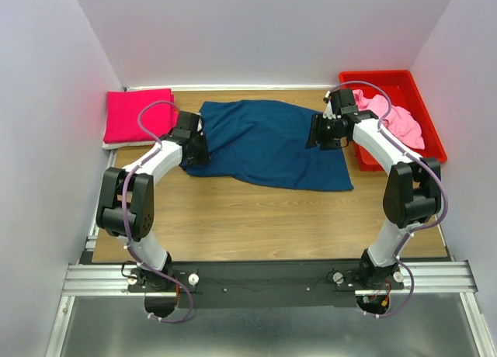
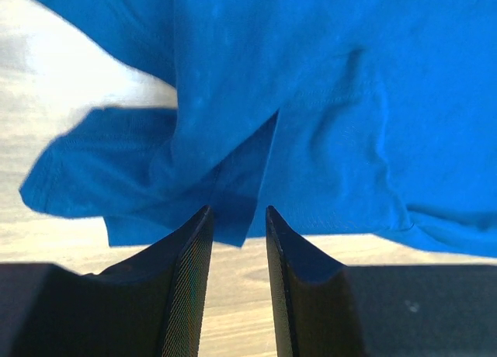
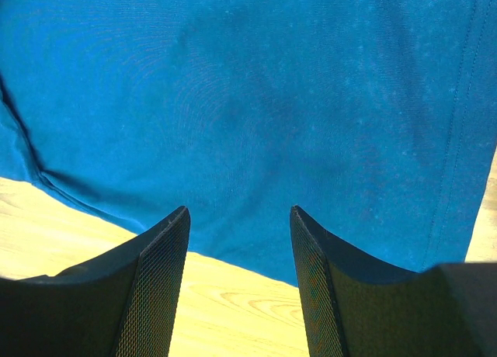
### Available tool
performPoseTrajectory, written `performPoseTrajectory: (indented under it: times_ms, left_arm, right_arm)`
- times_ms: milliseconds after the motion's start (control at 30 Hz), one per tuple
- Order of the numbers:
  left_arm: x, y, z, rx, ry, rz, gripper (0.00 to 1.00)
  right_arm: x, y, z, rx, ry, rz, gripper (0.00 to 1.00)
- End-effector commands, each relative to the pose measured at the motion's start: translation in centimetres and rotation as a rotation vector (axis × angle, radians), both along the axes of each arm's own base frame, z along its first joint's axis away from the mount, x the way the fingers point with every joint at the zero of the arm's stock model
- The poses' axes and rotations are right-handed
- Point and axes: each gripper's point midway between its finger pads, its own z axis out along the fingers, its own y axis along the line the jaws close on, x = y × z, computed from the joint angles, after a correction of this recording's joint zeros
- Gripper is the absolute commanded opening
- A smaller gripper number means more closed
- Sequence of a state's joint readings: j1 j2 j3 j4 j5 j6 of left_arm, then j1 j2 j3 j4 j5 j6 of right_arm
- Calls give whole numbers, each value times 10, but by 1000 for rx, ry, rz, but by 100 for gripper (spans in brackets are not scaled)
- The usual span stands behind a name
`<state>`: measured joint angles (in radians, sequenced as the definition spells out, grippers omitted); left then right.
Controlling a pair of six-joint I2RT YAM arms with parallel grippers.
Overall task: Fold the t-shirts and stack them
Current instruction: Flatten the tshirt out
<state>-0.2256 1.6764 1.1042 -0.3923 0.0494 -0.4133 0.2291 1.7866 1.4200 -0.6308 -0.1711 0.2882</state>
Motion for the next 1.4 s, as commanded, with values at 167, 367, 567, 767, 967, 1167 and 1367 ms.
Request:
performPoseTrajectory:
  times_ms: [167,367,567,767,967,1167,1367]
  left_arm:
    - [17,3,2,89,-31,8,41]
    - [2,-2,-13,168,23,-37,40]
    - [-4,4,-18,249,47,-23,41]
    - [-11,10,-25,332,82,-11,39]
    - [-11,8,-30,326,82,-16,32]
    - [-11,5,-37,324,95,-34,25]
    - [-9,5,-30,325,78,-31,0]
  right_arm:
    - [-2,2,-4,10,22,-6,61]
    - [-2,1,-5,11,23,-6,61]
    - [-2,2,-7,11,28,-4,61]
    - [-3,2,-7,9,28,-4,61]
    - [-3,1,-7,11,30,-5,61]
    - [-3,1,-7,8,28,-9,61]
    - [-7,-9,-1,-19,11,-37,62]
